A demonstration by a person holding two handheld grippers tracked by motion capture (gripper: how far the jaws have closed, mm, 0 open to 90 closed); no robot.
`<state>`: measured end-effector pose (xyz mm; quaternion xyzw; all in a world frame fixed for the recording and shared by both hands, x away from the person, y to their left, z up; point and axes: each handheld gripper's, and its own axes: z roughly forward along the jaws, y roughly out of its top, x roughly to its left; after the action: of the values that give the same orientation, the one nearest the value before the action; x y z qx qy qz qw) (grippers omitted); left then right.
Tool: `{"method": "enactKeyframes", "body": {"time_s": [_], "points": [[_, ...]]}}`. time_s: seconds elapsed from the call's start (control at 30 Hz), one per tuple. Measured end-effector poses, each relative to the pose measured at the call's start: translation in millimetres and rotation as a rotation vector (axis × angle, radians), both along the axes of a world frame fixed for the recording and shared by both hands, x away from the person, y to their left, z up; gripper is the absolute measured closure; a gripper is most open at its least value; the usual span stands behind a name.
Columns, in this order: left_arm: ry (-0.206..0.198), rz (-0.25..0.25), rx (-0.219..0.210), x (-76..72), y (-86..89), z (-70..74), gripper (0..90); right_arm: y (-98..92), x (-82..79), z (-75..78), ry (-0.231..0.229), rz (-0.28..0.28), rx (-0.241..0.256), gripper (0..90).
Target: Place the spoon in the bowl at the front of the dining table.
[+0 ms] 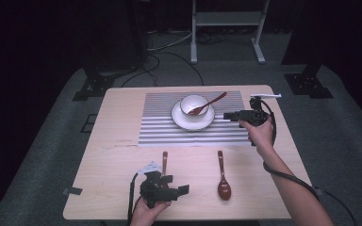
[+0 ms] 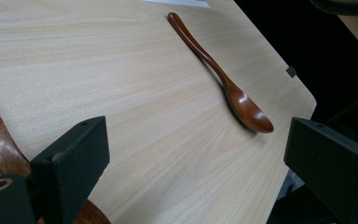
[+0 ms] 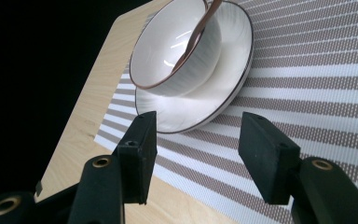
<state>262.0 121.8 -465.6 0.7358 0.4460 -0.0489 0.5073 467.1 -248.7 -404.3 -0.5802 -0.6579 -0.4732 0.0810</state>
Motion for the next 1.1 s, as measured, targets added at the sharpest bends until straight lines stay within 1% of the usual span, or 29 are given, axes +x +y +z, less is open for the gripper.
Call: {"method": "enactKeyframes", "body": {"time_s": [0.2,0.5,0.83,1.03,1.1], "points": [[0.003,0.000,0.002,0.0,-0.4,-0.4,5.6,-3.1,-9.2,-5.7,0.010,0.025,0.000,45.4],[0.002,0.000,0.003,-0.1,-0.7,-0.4,5.6,-2.7,-22.5,-9.2,0.015,0.067,0.000,44.9],[0.003,0.001,0.002,0.0,-0.8,-0.7,5.6,-4.0,-35.4,-20.4,0.031,0.098,-0.006,44.4],[0.004,0.000,0.004,0.0,-1.7,-0.9,5.6,-5.3,-43.2,-22.6,0.026,0.112,0.007,44.3],[0.005,0.001,0.004,0.0,-1.7,-1.0,5.6,-5.7,-45.6,-22.7,0.024,0.118,0.003,44.3]]}}
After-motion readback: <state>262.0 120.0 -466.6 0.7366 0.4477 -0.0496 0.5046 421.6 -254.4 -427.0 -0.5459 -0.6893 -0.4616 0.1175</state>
